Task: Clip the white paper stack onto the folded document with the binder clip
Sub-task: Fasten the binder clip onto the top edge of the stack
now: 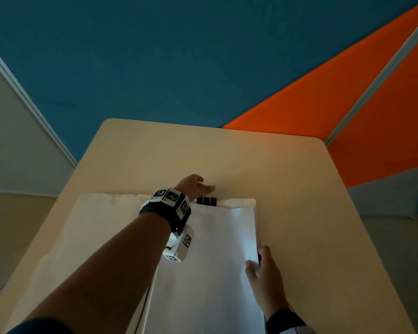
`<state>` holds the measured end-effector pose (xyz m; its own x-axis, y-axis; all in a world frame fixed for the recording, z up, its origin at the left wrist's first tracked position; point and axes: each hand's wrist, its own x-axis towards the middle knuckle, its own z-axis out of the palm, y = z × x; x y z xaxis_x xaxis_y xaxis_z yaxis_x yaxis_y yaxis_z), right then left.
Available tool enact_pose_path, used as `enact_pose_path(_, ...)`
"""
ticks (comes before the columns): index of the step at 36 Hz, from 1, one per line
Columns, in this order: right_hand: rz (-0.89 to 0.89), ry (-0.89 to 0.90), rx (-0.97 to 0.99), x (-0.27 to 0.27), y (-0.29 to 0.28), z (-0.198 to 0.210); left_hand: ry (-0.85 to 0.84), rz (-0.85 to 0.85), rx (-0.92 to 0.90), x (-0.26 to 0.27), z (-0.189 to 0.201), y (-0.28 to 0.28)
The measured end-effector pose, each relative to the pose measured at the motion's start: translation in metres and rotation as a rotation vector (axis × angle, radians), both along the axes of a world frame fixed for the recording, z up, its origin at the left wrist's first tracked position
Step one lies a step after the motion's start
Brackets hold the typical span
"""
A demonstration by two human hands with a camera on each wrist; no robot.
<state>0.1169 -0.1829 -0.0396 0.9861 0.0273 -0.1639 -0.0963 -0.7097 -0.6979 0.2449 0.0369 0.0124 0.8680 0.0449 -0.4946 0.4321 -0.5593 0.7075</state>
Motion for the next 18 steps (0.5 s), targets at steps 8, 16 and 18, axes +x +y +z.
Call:
enact_pose_path(8, -0.036, 0.012, 0.167, -0.011, -0.005, -0.003, -0.016, -0.007, 0.048, 0.004, -0.008, 0.005)
enact_pose_path(16, -0.007, 0.044, 0.122, -0.009, -0.006, -0.007, 0.007, 0.021, 0.119, 0.015, -0.016, 0.005)
enact_pose_path(18, 0.003, 0.053, 0.103, -0.007, -0.007, -0.007, 0.003, 0.029, 0.126, 0.017, -0.017, 0.005)
